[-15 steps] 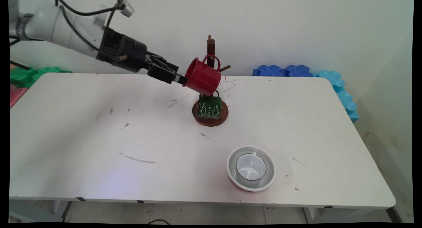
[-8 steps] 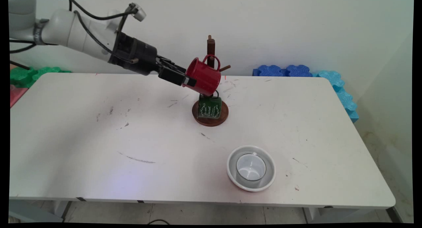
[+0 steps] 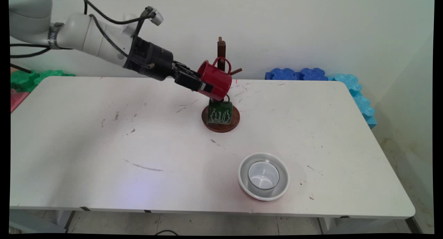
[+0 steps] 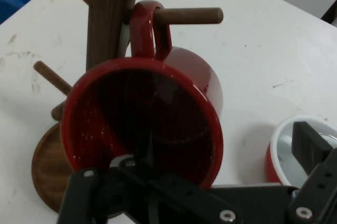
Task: Pick up the red mug from the rack, then place the picked object on the table
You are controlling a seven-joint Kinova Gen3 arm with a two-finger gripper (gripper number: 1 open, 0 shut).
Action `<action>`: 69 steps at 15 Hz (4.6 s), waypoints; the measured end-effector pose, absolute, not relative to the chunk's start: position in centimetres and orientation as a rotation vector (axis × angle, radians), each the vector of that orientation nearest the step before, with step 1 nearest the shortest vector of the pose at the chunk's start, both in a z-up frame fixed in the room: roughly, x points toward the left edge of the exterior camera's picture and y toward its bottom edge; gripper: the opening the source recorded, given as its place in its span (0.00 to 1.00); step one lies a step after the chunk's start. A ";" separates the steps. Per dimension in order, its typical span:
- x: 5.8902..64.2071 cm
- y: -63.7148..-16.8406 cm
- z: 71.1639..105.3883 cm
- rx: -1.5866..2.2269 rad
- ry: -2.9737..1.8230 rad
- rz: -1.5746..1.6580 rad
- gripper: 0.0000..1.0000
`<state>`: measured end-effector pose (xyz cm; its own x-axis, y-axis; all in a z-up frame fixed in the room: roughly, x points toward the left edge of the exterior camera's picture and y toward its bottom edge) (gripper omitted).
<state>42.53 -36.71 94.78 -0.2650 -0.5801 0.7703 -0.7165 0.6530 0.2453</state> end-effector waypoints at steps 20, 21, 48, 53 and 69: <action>41.0 -38.1 94.4 1.027 -1.958 0.200 0.00; 41.0 -38.1 94.3 1.028 -1.959 0.199 0.00; 39.8 -37.9 95.2 1.018 -1.935 0.181 0.00; 40.1 -37.6 95.5 1.026 -1.930 0.186 0.00; 39.8 -36.1 96.0 1.032 -1.927 0.157 0.00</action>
<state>39.80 -36.08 96.04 -0.2308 -0.5965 0.7687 -0.7128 0.6415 0.2837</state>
